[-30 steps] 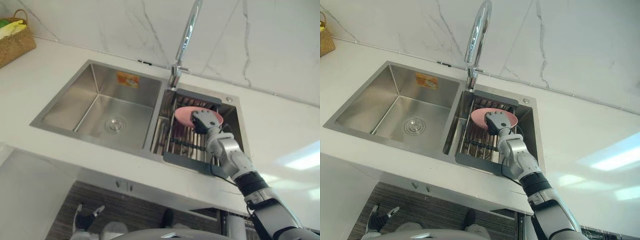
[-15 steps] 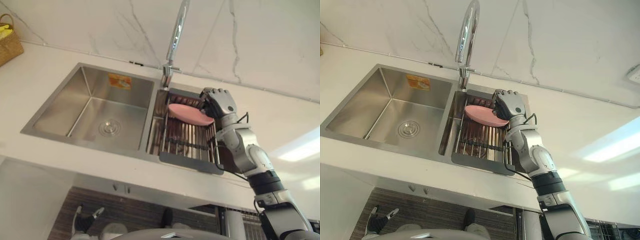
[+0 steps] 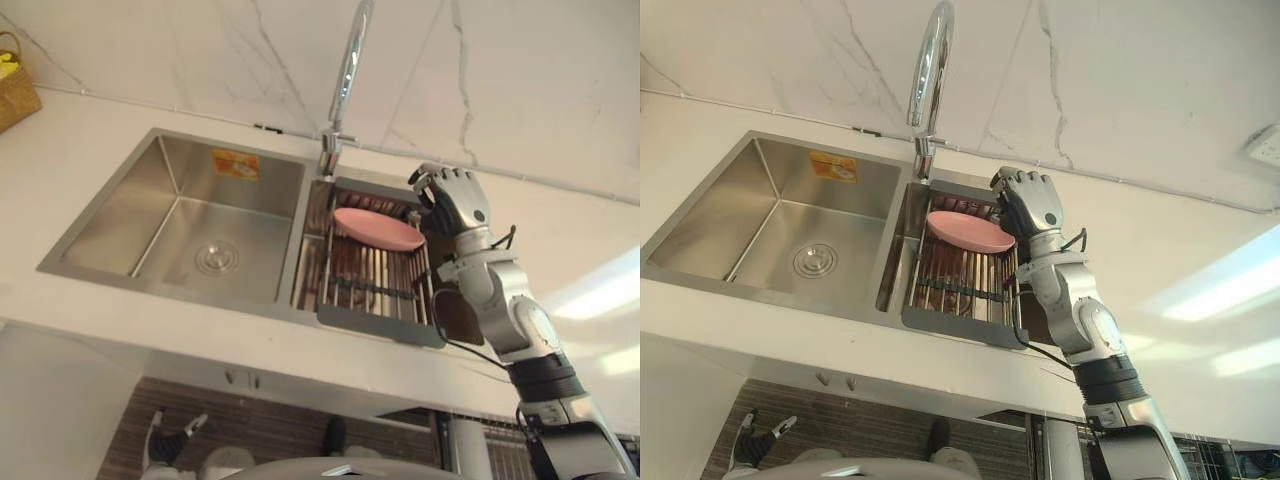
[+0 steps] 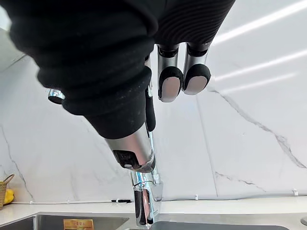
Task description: Walk over to the sink, pick up the cup, carry it to the dishwasher, place the cup inside the dishwasher, then close the dishwasher door
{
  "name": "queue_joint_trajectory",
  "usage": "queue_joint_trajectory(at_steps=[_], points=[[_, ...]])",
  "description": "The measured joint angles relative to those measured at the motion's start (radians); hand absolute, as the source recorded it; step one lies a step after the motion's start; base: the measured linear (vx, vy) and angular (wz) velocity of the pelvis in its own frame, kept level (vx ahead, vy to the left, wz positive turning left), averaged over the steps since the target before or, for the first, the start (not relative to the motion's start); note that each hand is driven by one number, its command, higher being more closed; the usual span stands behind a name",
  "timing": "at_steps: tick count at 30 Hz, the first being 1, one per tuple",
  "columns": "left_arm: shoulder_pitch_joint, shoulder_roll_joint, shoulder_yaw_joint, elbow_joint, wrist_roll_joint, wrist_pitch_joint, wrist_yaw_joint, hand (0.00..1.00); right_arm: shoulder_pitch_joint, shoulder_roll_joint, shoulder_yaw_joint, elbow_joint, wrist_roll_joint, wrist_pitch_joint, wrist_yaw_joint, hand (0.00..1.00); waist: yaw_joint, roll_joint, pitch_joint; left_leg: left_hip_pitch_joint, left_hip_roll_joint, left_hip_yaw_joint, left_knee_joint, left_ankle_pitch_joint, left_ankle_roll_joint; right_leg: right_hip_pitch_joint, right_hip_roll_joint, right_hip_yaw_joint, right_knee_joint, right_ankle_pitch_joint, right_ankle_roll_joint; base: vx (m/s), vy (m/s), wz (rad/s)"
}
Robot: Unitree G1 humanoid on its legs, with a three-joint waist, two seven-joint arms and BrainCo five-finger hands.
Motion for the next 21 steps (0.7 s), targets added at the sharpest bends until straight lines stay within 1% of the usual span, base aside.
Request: queue_joint_trajectory(at_steps=[6,9,11,14,15,18,21], points=[[0.001,0.003,0.011,0.001,0.000,-0.003,0.001,0.00,-0.002,-0.030,-0.040,-0.080,0.027,0.006,-0.030,1.00,-0.006,0.002,-0.001,0.000,0.000,0.005,0.006,-0.005,0.003,0.000,0.002,0.006,0.000,0.001,0.000,0.00,0.000,0.00],[0.001,0.002,0.010,0.001,0.000,-0.010,0.002,0.00,-0.003,-0.030,-0.044,-0.097,0.037,0.009,-0.045,1.00,-0.008,0.003,-0.002,-0.001,0.000,0.008,0.012,-0.008,0.003,0.000,0.003,0.010,0.000,0.001,0.000,0.00,0.010,-0.04],[0.002,0.002,0.011,0.002,0.000,-0.010,0.003,0.00,-0.003,-0.030,-0.049,-0.123,0.043,0.009,-0.059,1.00,-0.009,0.010,-0.006,-0.001,-0.001,0.012,0.017,-0.013,0.003,0.000,0.005,0.015,0.000,0.001,0.000,0.00,0.014,-0.06],[0.002,0.002,0.010,0.002,0.000,-0.012,0.004,0.00,0.000,-0.029,-0.062,-0.166,0.047,0.009,-0.062,1.00,-0.012,0.021,-0.013,0.000,0.000,0.016,0.018,-0.016,0.004,-0.001,0.006,0.019,0.000,0.000,0.000,0.00,0.009,-0.04],[0.002,0.002,0.010,0.002,0.000,-0.012,0.004,0.00,0.001,-0.029,-0.063,-0.175,0.048,0.010,-0.061,0.00,-0.012,0.024,-0.014,0.001,0.000,0.017,0.018,-0.016,0.004,-0.001,0.007,0.020,0.000,0.000,0.000,-0.01,0.005,-0.04],[0.002,0.002,0.010,0.002,0.000,-0.012,0.003,0.00,0.021,-0.028,-0.066,-0.203,0.068,0.012,-0.026,0.00,-0.013,0.031,-0.018,0.003,0.000,0.020,0.018,-0.017,0.003,0.000,0.008,0.022,0.000,0.000,0.000,0.00,0.001,-0.01],[0.004,0.002,0.009,0.003,0.000,-0.012,0.003,0.00,0.069,-0.025,-0.066,-0.222,0.085,0.034,0.026,0.00,-0.013,0.034,-0.023,0.003,0.000,0.020,0.018,-0.017,0.003,0.000,0.008,0.023,0.000,0.000,0.000,0.00,0.000,0.00]])
